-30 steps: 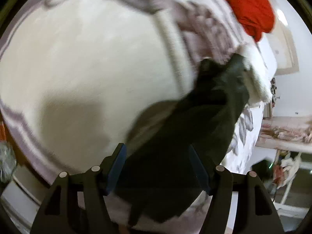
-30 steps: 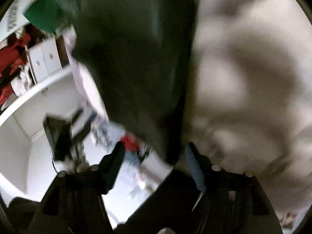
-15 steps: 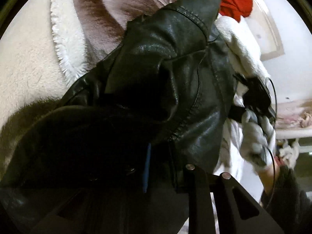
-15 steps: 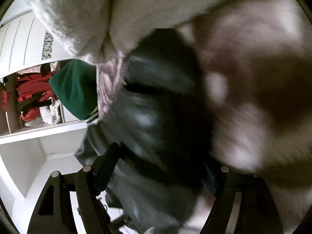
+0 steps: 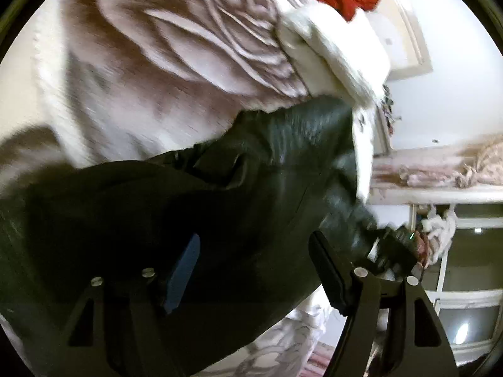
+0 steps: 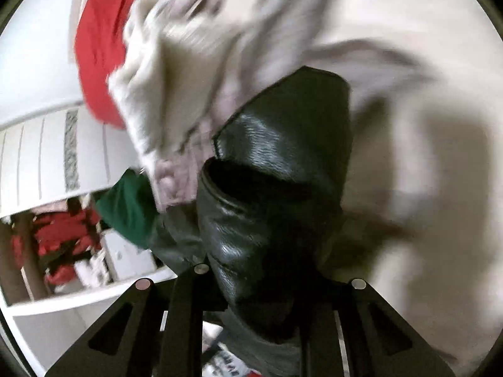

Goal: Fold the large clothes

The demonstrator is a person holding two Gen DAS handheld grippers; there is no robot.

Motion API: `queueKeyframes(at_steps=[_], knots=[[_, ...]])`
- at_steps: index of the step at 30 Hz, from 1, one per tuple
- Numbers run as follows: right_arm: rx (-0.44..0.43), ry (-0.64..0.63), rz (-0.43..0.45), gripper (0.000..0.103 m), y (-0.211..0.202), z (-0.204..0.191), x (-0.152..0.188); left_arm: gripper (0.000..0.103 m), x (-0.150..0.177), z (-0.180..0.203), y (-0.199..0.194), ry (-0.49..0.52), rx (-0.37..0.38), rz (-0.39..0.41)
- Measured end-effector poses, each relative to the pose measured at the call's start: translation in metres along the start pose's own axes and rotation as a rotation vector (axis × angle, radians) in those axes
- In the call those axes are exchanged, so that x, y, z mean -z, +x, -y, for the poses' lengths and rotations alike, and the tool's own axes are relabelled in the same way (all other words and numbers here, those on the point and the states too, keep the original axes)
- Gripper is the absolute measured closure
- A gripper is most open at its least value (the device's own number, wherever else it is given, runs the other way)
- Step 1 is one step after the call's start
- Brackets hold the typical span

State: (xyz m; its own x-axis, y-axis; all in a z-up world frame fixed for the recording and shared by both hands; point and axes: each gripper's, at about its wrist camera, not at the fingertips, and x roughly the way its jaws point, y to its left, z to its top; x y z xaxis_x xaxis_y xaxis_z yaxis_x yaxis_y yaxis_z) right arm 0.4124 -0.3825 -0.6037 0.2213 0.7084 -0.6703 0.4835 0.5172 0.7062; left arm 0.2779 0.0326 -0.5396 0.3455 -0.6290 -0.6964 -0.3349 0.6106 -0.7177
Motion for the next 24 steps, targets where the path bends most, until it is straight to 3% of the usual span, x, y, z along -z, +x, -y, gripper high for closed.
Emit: queueKeyframes(at_steps=[2,4,7,10,14,17,18,20,21,22,24], knots=[[-0.018,0.064,-0.04,0.067,-0.007,0.04,0.006,0.034,0.008,0.009,0.02,0.027,-0.024,-0.02],[-0.091,0.086,-0.047,0.041,-0.008,0.068,0.007,0.035,0.014,0.015,0.042,0.073,-0.089,-0.006],[-0.222,0.081,-0.129,0.035,0.015,0.093,0.009,0.039,0.016,0.007,0.052,0.099,-0.127,-0.004],[-0.268,0.067,-0.164,0.034,0.033,0.1,0.013,0.039,0.013,-0.004,0.048,0.065,-0.093,-0.025],[-0.328,-0.017,-0.203,0.026,0.051,0.078,0.007,0.039,0.019,-0.006,0.045,0.058,-0.063,-0.045],[-0.266,-0.108,-0.234,0.026,0.083,0.05,0.003,0.039,0.019,-0.004,0.047,0.078,-0.077,-0.049],[-0.238,-0.121,-0.221,0.026,0.091,0.044,0.001,0.039,0.019,-0.003,0.048,0.083,-0.083,-0.044],[-0.225,-0.103,-0.185,0.042,0.095,0.038,-0.002,0.039,0.02,-0.003,0.046,0.086,-0.086,-0.039],[-0.213,-0.094,-0.169,0.064,0.093,0.036,-0.002,0.039,0.019,-0.003,0.047,0.083,-0.084,-0.036],[-0.212,-0.088,-0.151,0.076,0.088,0.034,0.0,0.039,0.019,-0.002,0.049,0.079,-0.085,-0.038],[-0.218,-0.104,-0.112,0.082,0.074,0.021,0.008,0.038,0.018,-0.003,0.049,0.075,-0.087,-0.039]])
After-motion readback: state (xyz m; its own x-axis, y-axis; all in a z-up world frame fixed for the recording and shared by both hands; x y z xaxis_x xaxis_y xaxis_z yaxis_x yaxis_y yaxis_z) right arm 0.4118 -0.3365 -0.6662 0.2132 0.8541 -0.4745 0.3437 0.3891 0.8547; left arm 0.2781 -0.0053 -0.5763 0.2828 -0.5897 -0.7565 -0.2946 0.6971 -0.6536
